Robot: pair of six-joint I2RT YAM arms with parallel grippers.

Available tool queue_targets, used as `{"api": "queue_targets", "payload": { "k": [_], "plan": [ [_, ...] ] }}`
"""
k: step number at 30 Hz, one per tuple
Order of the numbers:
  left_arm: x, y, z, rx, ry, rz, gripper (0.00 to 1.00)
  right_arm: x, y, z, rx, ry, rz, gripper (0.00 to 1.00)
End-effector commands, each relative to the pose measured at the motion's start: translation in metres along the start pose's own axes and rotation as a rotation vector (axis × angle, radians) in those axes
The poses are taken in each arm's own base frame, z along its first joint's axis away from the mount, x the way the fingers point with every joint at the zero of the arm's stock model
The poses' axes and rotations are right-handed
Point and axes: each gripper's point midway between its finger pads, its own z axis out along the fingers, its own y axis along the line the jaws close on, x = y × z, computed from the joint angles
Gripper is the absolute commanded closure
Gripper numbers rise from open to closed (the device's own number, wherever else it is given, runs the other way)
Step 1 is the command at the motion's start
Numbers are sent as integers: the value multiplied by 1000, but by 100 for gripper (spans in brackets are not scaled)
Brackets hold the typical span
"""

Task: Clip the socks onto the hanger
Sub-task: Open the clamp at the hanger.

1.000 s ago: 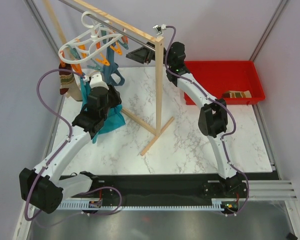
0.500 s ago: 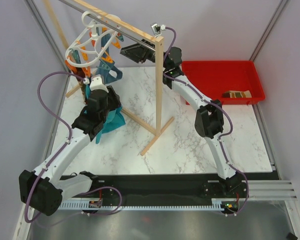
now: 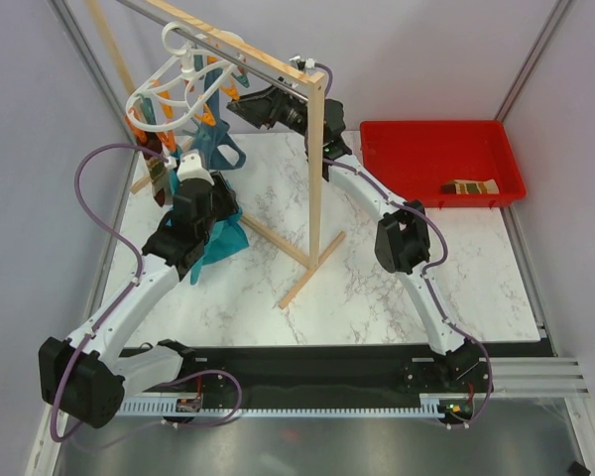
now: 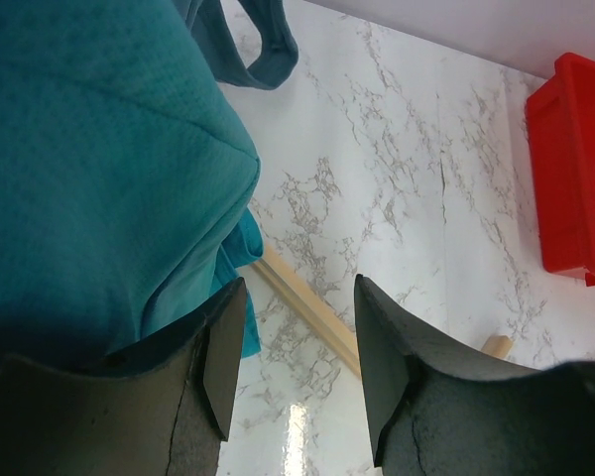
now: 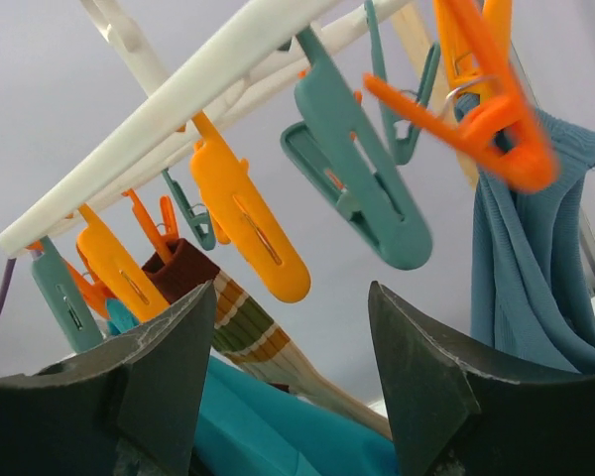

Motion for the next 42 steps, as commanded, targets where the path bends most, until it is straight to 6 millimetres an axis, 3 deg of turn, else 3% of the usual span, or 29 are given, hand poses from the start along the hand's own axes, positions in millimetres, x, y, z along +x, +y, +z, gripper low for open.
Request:
{"api": "queue_targets", "payload": {
  "k": [1, 10, 16, 22, 26, 34, 37, 42],
  "plan": [
    [-10, -1, -3, 20, -38, -1, 45, -13, 23, 15, -53, -67, -77, 30],
    [-7, -1, -3, 26, -28, -8, 45, -27, 49, 23, -97, -103, -142, 38],
    [-5, -2, -3, 32, -22, -17, 45, -31, 59, 24, -115, -97, -158, 38],
    [-4, -2, -2, 36, -18, -18, 45, -31, 60, 24, -113, -82, -174, 38],
    [-2, -3, -2, 38, -14, -21, 45, -30, 47, 22, -87, -86, -167, 37],
    [-1, -2, -1, 39, -7, -20, 45, -40, 51, 22, -91, -112, -184, 32],
    [0, -3, 0, 45, -2, -25, 45, -41, 55, 23, -99, -107, -183, 34],
    [2, -4, 0, 51, 5, -34, 45, -35, 59, 22, -129, -91, -163, 46]
  ]
}}
